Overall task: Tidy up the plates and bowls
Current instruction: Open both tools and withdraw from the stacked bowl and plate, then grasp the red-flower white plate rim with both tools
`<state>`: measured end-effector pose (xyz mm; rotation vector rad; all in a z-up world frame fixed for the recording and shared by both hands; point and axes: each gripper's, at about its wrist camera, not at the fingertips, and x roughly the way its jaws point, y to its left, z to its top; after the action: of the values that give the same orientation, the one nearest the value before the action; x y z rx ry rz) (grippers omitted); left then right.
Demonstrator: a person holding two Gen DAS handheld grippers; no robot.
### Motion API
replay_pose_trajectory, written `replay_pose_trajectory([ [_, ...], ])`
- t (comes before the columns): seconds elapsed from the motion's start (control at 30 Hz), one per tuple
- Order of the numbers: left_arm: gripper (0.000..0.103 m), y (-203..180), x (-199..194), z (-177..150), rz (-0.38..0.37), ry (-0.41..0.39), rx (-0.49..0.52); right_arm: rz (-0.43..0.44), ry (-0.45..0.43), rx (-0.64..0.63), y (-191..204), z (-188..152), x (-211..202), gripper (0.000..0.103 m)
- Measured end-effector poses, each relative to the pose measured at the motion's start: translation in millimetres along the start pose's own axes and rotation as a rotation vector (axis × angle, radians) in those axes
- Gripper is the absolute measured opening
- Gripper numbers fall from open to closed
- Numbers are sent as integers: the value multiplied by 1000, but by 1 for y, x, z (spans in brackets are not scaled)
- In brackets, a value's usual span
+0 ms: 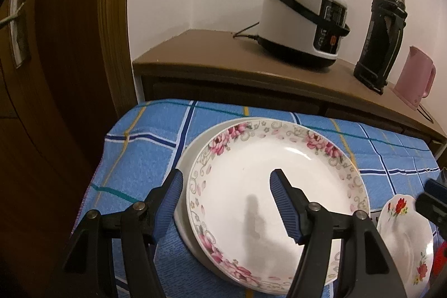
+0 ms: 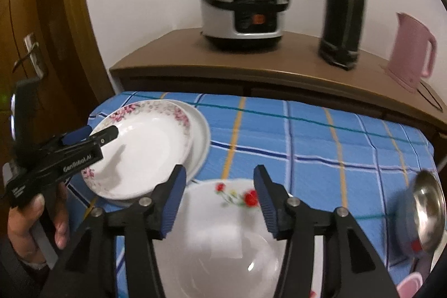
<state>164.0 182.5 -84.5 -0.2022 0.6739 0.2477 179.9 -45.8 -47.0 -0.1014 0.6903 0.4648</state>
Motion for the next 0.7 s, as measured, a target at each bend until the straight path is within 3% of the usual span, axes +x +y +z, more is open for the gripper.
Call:
replay_pose_trajectory([
  [0.3,67,4,-33,-6,-23,-100,-73,-89,0,97,-43,-31,-28,54],
  [0.43,67,-7,-51,-20,-90,-75,-77,-111,20,112,-53,-43,-32,55],
  [0.7,67,-55,-66,-50,-223,39,32,-133,76,106,-54,-55,-26,55],
])
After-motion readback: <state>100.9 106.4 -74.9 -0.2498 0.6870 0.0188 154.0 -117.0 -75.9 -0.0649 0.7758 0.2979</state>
